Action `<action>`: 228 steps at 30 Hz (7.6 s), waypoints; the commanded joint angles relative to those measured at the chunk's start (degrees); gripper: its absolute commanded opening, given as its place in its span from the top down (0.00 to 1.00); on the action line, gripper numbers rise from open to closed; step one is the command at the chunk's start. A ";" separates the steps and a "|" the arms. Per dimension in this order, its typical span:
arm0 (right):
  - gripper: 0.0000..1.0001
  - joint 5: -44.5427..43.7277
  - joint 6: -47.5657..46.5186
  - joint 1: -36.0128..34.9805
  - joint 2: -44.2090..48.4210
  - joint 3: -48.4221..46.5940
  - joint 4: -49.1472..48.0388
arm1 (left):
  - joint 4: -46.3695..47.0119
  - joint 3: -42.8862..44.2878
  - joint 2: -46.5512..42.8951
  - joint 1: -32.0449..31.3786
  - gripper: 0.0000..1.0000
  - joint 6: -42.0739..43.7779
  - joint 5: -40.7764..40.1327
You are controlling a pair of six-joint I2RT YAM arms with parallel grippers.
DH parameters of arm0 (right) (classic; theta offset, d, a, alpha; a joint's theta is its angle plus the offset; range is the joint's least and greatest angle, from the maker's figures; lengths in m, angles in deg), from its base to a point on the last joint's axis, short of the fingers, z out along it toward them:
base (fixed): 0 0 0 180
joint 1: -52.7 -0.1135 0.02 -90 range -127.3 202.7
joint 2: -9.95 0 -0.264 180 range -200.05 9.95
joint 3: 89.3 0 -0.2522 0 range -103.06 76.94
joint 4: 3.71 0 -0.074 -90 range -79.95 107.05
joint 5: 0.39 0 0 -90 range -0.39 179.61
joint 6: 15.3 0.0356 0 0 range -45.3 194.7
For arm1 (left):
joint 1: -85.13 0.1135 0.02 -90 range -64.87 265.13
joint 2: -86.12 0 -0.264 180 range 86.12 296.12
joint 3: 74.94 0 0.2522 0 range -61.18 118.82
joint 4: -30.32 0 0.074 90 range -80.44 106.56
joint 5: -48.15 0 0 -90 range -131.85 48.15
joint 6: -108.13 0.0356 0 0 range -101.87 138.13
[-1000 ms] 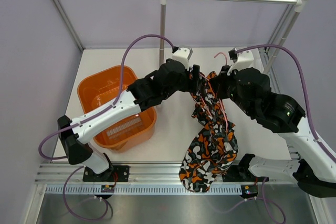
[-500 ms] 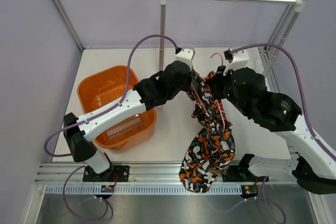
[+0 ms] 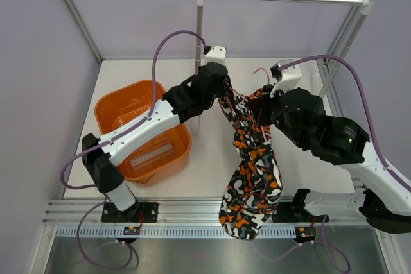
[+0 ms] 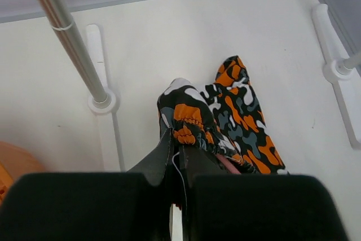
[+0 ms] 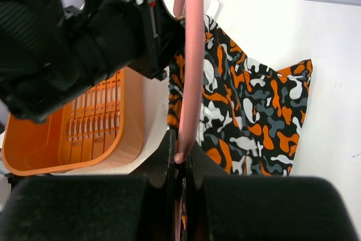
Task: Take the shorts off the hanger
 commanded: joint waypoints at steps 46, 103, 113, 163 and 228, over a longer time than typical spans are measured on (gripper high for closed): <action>1.00 -13.67 -14.60 13.72 -10.45 -9.91 -17.02 | 0.11 7.85 -24.70 -13.40 1.00 28.49 2.52; 1.00 -6.29 -11.88 13.81 -7.55 -10.72 -7.44 | 2.13 2.65 -22.66 42.85 1.00 -0.28 -1.80; 1.00 -2.86 -10.38 13.81 -6.40 -9.31 -6.30 | -0.69 -40.31 -33.38 34.06 1.00 -23.03 2.12; 1.00 27.11 -18.38 41.57 -21.77 -22.66 -13.06 | -13.17 -35.27 -51.32 34.76 0.01 1.63 28.69; 0.52 28.43 -10.65 53.89 -28.82 -25.39 -10.16 | -9.21 -41.60 -56.51 34.23 0.01 2.07 29.75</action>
